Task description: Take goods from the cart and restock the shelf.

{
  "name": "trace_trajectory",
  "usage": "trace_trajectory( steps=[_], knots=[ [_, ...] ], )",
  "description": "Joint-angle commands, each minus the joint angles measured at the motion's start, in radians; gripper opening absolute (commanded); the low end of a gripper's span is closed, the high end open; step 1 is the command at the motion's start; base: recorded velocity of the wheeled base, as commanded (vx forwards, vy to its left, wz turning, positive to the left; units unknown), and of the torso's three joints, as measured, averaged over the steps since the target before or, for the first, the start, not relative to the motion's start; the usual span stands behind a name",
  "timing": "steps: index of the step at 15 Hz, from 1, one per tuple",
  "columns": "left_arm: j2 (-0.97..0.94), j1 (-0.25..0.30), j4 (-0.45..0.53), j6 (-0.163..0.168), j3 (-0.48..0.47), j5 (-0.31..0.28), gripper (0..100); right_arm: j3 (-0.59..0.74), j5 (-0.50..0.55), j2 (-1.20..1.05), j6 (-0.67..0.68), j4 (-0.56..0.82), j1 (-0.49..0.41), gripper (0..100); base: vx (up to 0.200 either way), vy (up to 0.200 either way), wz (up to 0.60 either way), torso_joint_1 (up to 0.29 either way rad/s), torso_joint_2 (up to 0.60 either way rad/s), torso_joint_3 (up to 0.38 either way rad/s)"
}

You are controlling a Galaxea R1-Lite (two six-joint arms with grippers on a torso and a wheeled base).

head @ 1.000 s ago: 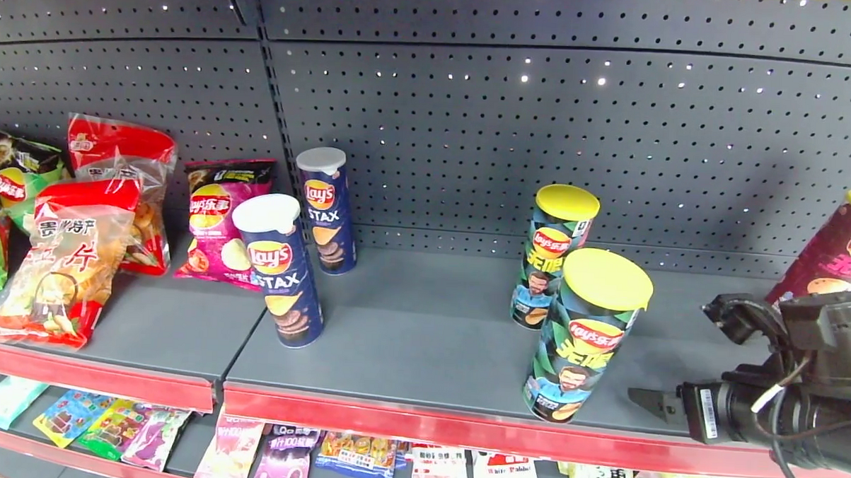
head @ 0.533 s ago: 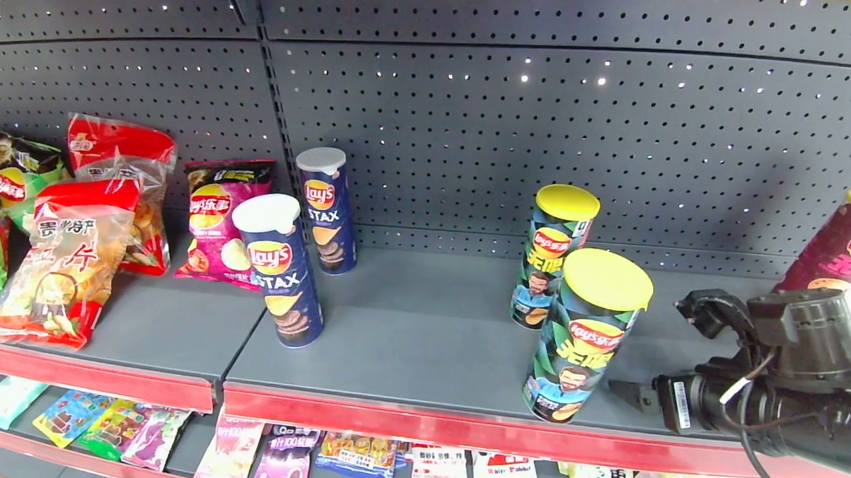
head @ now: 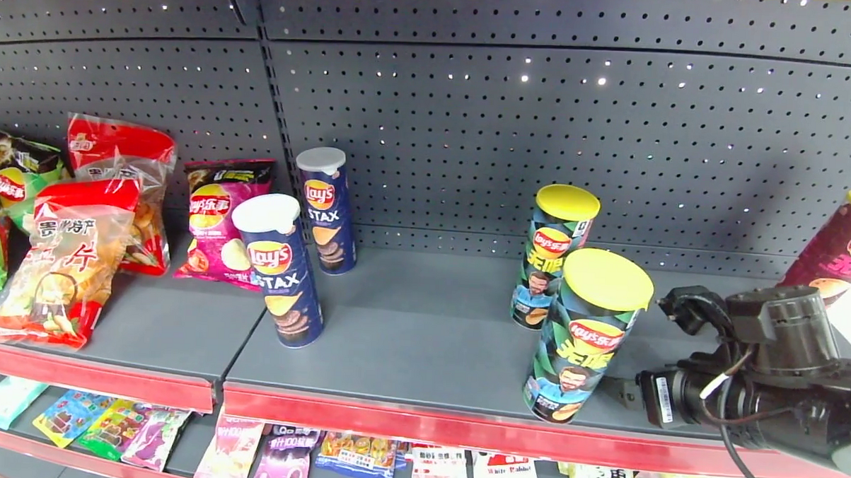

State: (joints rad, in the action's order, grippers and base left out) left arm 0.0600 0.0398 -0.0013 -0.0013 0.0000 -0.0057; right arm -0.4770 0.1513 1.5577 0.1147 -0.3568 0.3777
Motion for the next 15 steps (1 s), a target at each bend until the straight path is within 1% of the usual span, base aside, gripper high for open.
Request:
trace_trajectory(
  steps=[1, 6, 11, 15],
  knots=[
    [0.001, 0.0, 0.001, 0.0, 0.0, 0.0, 100, -0.005, 0.011, 0.021, 0.0, -0.004, 0.017, 100, 0.0, 0.0, 0.0, 0.0, 0.0, 0.0],
    [0.001, 0.0, 0.0, 0.0, 0.0, 0.0, 100, -0.003, 0.011, 0.022, 0.0, -0.005, 0.02, 100, 0.0, 0.0, 0.0, 0.0, 0.0, 0.0],
    [0.001, 0.0, 0.0, 0.0, 0.0, 0.0, 100, -0.006, 0.014, 0.027, 0.0, -0.005, 0.06, 100, 0.0, 0.0, 0.0, 0.0, 0.0, 0.0],
    [0.001, 0.0, 0.0, 0.0, 0.0, 0.0, 100, -0.008, 0.014, 0.03, 0.0, -0.005, 0.064, 100, 0.0, 0.0, 0.0, 0.0, 0.0, 0.0]
  ],
)
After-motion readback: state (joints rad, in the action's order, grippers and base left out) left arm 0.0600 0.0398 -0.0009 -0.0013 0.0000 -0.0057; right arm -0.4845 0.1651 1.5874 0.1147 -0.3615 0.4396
